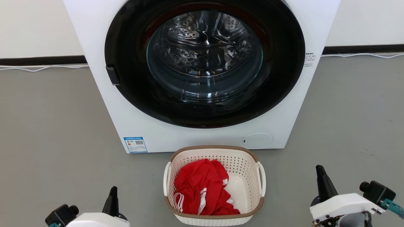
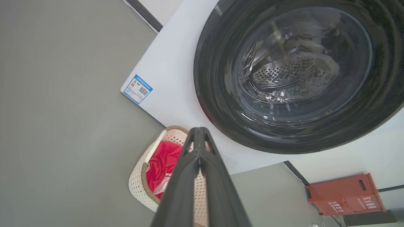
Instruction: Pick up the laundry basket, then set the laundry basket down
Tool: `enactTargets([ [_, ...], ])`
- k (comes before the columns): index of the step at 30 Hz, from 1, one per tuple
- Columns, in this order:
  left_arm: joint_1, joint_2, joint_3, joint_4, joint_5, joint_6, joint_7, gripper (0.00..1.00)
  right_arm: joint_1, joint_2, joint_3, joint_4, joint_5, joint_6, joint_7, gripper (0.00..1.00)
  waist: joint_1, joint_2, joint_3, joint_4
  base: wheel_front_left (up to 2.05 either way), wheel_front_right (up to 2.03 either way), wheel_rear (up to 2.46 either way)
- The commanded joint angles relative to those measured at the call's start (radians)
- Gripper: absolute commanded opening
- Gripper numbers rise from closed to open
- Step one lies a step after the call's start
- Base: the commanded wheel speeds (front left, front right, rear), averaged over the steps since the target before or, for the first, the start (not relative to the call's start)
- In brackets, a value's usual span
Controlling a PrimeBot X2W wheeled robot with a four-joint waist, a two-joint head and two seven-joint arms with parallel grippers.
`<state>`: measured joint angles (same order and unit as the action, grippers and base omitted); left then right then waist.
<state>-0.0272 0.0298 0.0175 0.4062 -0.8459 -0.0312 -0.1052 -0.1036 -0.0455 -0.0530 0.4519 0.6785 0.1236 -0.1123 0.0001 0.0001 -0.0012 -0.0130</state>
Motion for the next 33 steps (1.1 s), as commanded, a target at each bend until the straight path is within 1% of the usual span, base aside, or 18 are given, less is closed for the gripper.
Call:
enactTargets([
  [1,-0.048,0.009,0.019,-0.034,-0.031,-0.013,0.006,0.0,-0.021,-0.004,0.005,-0.038,0.036,0.003,0.015,0.0,-0.0001,-0.0001,0.0,0.0,0.0,0.0,0.0],
  [17,-0.056,0.011,0.037,-0.064,-0.204,-0.034,0.056,0.0,-0.017,-0.004,-0.01,-0.078,0.247,0.004,0.065,0.0,-0.0001,-0.0001,0.001,0.003,0.0,0.0,0.0],
  [33,-0.062,0.014,0.053,-0.09,-0.355,-0.052,0.1,0.0,-0.014,-0.004,-0.024,-0.113,0.432,0.005,0.108,0.0,-0.0001,-0.0001,0.002,0.006,0.0,0.0,0.0],
])
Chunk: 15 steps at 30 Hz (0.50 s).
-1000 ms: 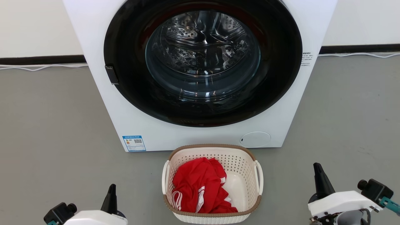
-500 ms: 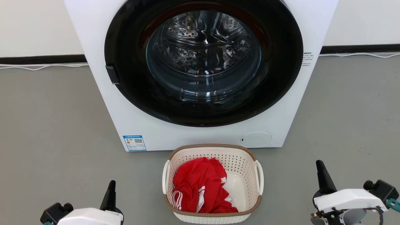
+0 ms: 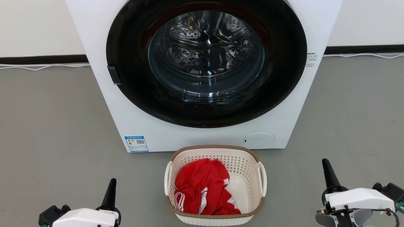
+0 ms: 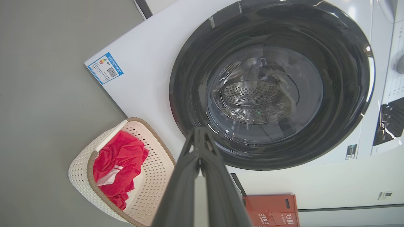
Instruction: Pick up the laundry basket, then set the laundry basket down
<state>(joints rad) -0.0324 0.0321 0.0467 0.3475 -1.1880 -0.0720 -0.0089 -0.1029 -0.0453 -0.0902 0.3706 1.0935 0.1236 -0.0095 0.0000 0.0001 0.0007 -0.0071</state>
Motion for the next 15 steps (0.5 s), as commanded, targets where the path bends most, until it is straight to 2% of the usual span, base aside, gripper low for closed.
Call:
enactTargets([
  [1,-0.058,0.012,0.025,-0.033,-0.023,-0.012,0.006,0.0,-0.014,-0.004,0.012,-0.034,0.029,0.005,0.008,0.0,0.0,-0.0001,0.0,0.0,0.0,0.0,0.0],
  [15,-0.064,0.014,0.04,-0.058,-0.164,-0.029,0.048,0.0,-0.011,-0.005,0.0,-0.067,0.202,0.006,0.049,0.0,0.0,-0.0001,0.001,0.003,0.0,0.0,0.0],
])
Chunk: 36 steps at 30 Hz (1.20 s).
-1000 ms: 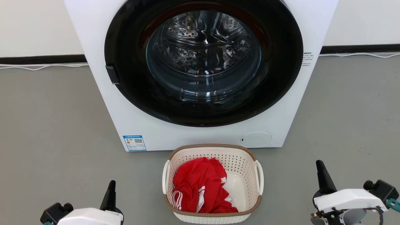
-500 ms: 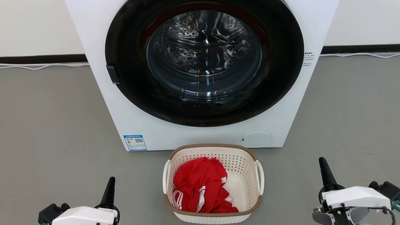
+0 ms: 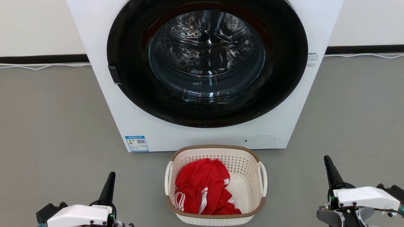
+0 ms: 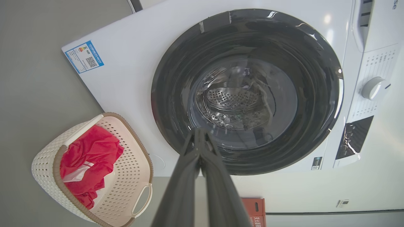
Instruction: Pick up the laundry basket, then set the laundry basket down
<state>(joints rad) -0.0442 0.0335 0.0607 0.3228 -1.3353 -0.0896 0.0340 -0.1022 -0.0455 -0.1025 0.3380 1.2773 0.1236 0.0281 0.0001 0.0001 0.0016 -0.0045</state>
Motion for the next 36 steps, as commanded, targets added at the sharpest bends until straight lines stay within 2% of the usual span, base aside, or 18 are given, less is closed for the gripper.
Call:
enactTargets([
  [1,-0.053,0.013,0.027,-0.035,-0.027,-0.012,0.008,0.0,-0.011,-0.004,0.011,-0.036,0.031,0.006,0.014,0.0,-0.0001,-0.0001,0.0,0.0,0.0,0.0,0.0],
  [25,-0.064,0.017,0.053,-0.077,-0.27,-0.041,0.078,0.0,-0.006,-0.005,-0.011,-0.092,0.328,0.007,0.084,0.0,-0.0001,-0.0001,0.001,0.004,0.0,0.0,0.0],
  [36,-0.064,0.017,0.053,-0.077,-0.273,-0.041,0.079,0.0,-0.006,-0.005,-0.011,-0.093,0.332,0.007,0.085,0.0,-0.0001,-0.0001,0.001,0.004,0.0,0.0,0.0],
])
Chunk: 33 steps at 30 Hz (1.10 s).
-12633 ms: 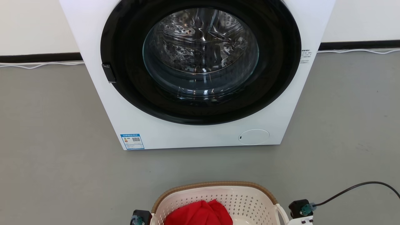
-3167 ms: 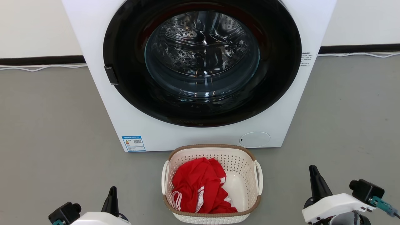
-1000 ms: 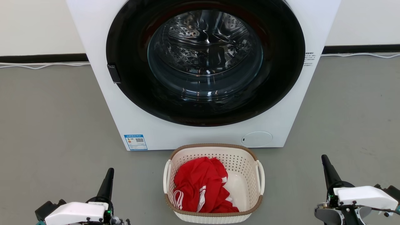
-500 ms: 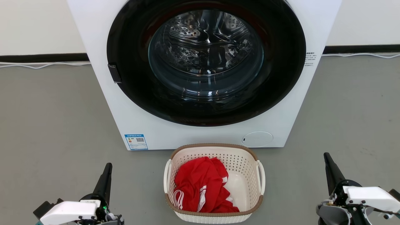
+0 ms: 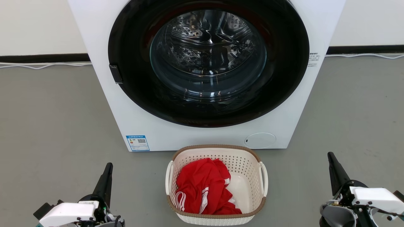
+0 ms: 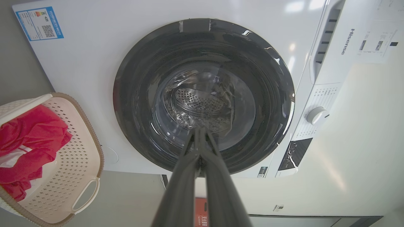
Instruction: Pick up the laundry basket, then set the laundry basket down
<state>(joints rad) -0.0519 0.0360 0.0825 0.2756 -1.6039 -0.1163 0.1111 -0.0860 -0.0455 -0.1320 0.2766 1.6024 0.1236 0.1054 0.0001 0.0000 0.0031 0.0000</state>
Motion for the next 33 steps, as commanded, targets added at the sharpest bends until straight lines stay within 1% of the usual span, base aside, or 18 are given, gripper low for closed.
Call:
enactTargets([
  [1,-0.056,0.014,0.031,-0.03,-0.005,-0.014,0.002,0.0,-0.022,-0.005,0.019,-0.032,0.007,0.007,0.008,0.0,-0.0001,0.0,0.0,0.0,0.0,0.0,0.0],
  [33,-0.056,0.014,0.031,-0.03,-0.005,-0.014,0.002,0.0,-0.022,-0.005,0.019,-0.032,0.007,0.007,0.008,0.0,-0.0001,0.0,0.0,0.0,0.0,0.0,0.0],
])
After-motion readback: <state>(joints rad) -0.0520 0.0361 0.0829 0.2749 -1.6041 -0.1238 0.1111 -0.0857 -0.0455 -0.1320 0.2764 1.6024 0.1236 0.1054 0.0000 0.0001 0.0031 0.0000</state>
